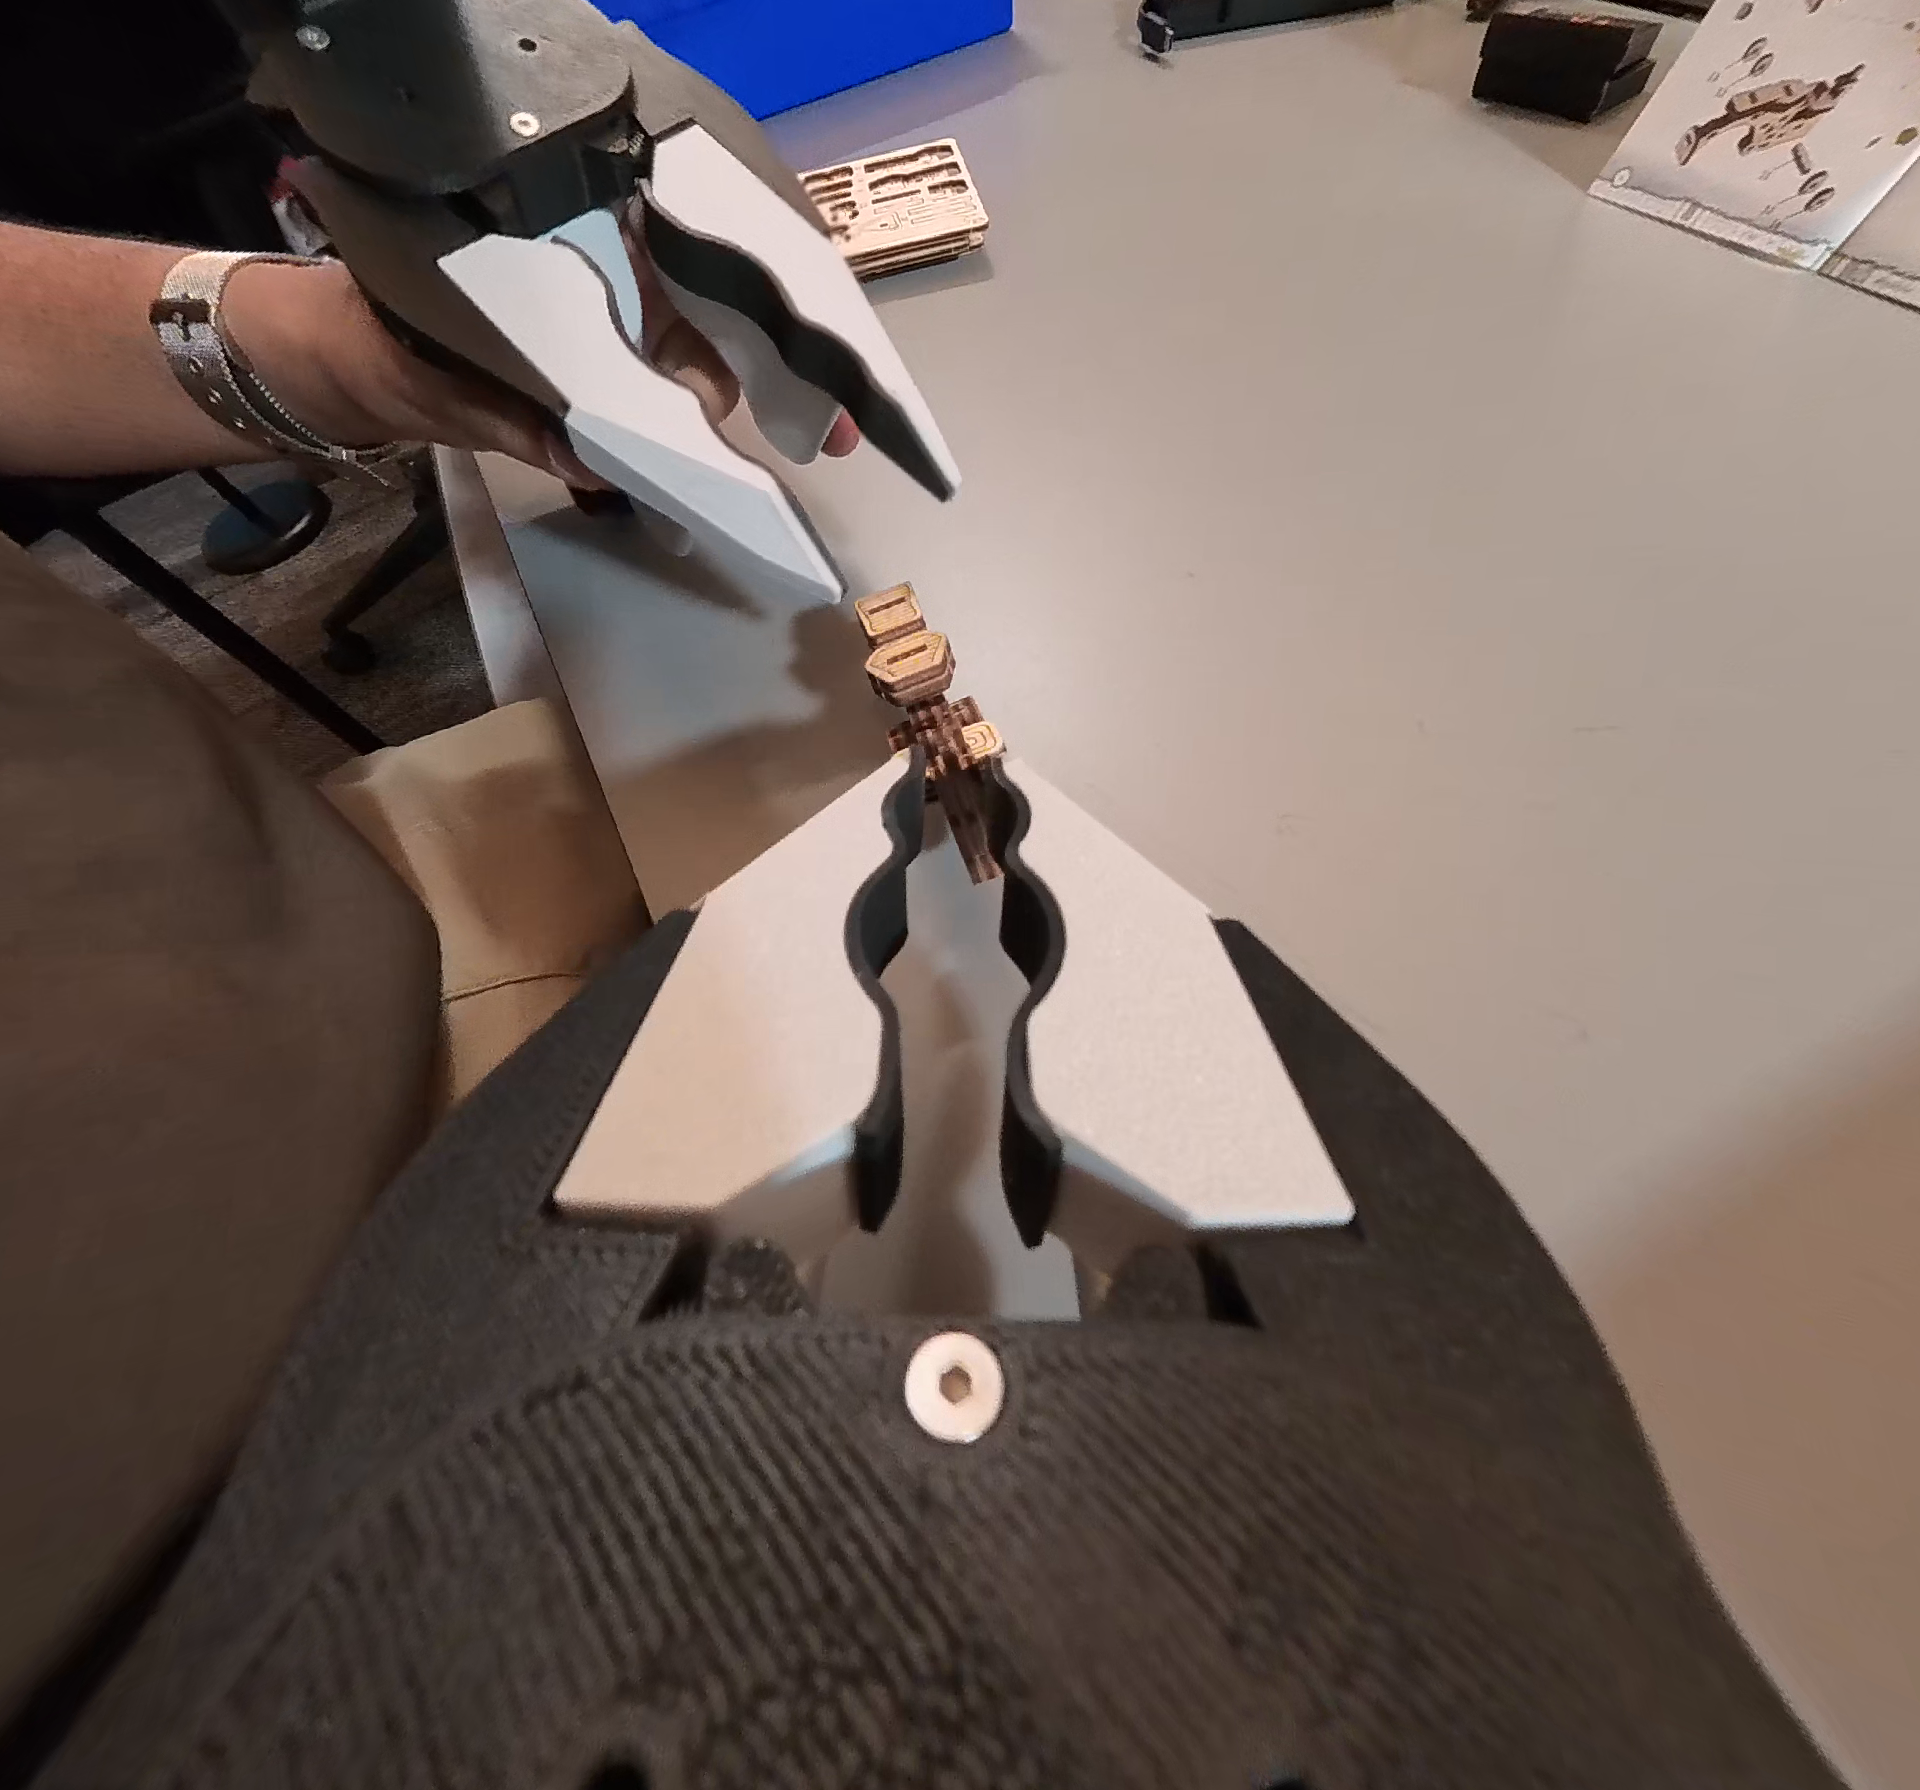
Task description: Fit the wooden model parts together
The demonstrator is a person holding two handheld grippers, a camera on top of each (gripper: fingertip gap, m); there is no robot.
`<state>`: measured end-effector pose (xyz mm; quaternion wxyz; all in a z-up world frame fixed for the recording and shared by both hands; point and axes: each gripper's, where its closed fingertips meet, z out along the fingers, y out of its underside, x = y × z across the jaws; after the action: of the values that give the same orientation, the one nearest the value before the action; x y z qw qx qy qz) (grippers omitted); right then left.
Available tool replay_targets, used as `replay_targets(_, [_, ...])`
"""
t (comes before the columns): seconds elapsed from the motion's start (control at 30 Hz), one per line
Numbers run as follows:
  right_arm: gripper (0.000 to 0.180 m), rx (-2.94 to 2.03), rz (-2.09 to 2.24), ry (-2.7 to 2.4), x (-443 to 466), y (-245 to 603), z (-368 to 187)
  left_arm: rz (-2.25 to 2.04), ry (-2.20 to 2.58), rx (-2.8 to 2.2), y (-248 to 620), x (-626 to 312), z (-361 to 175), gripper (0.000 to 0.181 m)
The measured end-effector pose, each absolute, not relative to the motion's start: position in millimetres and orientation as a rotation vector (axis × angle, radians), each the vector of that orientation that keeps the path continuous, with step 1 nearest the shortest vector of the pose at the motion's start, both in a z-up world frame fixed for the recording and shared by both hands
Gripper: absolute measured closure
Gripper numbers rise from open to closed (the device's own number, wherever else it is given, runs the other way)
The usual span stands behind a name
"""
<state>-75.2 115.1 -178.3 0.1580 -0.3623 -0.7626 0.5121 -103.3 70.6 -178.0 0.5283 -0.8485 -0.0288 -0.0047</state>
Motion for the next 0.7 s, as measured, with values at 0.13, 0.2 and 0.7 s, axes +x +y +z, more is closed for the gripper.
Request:
replay_targets(0.13, [0.171, -1.033, 1.459, -2.19, -74.8, 114.3, -179.2, -0.065, -0.144, -1.993, 68.0, -110.7, -174.0, 0.149])
replay_targets(0.2, [0.171, -1.04, 1.464, -2.193, -75.0, 114.4, -179.5, -0.104, -0.201, -1.974, 66.3, -116.4, -172.7, 0.148])
replay_targets(0.7, [0.171, -1.108, 1.473, -2.239, -77.0, 114.3, -185.9, -0.26, -0.369, -1.878, 60.1, -134.3, -167.3, 0.143])
